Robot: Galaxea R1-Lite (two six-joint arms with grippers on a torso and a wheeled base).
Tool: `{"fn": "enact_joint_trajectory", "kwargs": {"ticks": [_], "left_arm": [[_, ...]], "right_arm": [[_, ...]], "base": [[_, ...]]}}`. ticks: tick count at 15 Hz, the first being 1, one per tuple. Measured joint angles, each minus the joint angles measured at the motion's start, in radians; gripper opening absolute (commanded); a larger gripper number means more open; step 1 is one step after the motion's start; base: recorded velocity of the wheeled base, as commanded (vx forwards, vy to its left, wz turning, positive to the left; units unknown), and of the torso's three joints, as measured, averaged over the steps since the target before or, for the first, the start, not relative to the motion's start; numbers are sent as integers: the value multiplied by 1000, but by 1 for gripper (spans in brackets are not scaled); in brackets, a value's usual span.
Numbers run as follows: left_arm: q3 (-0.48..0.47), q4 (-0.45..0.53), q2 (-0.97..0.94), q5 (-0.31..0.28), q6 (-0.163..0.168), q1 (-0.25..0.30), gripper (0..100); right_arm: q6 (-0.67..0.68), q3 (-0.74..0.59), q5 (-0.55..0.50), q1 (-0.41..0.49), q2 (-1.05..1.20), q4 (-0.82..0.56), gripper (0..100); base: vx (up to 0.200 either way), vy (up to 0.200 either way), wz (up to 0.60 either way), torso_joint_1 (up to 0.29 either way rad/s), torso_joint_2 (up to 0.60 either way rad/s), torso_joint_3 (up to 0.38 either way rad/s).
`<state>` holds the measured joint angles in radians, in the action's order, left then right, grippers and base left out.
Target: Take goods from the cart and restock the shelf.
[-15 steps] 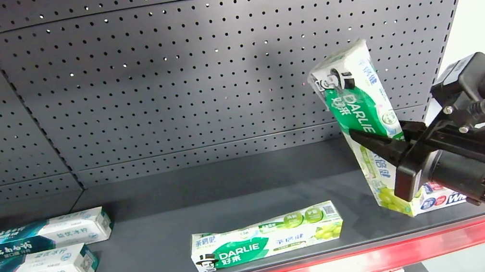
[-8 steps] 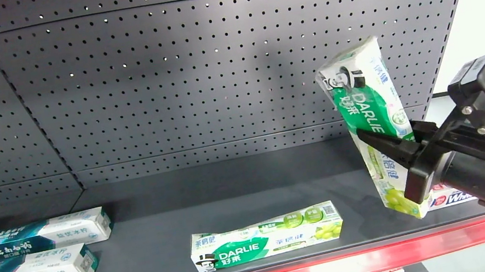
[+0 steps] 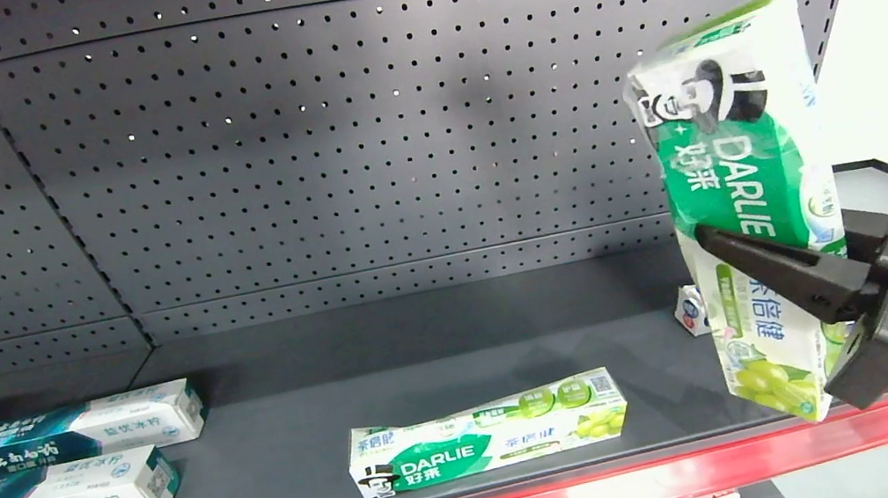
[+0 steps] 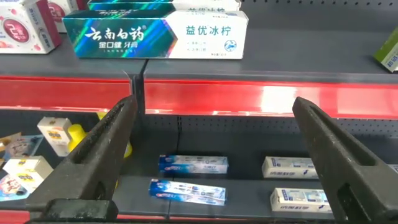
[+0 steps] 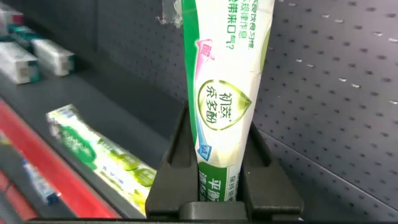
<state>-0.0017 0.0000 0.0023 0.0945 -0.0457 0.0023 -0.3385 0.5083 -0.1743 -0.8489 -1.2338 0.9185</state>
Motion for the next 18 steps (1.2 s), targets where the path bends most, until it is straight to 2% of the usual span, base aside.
{"fn": "enact_joint_trajectory", "kwargs": {"ticks": [2, 4, 8, 18], "left_arm": [[0, 0, 0, 0, 0, 0, 100], [0, 0, 0, 0, 0, 1, 100], [0, 0, 0, 0, -1, 0, 100], [0, 0, 0, 0, 0, 1, 100]], "right_arm": [[0, 14, -132, -3, 17, -36, 0], [0, 70, -180, -47, 26, -60, 0], [0, 114, -192, -78, 29, -69, 0], [6, 107, -193, -76, 30, -63, 0]], "base": [[0, 0, 0, 0, 0, 0], [0, 0, 0, 0, 0, 0], [0, 0, 0, 0, 0, 0], [0, 0, 60, 0, 0, 0]]}}
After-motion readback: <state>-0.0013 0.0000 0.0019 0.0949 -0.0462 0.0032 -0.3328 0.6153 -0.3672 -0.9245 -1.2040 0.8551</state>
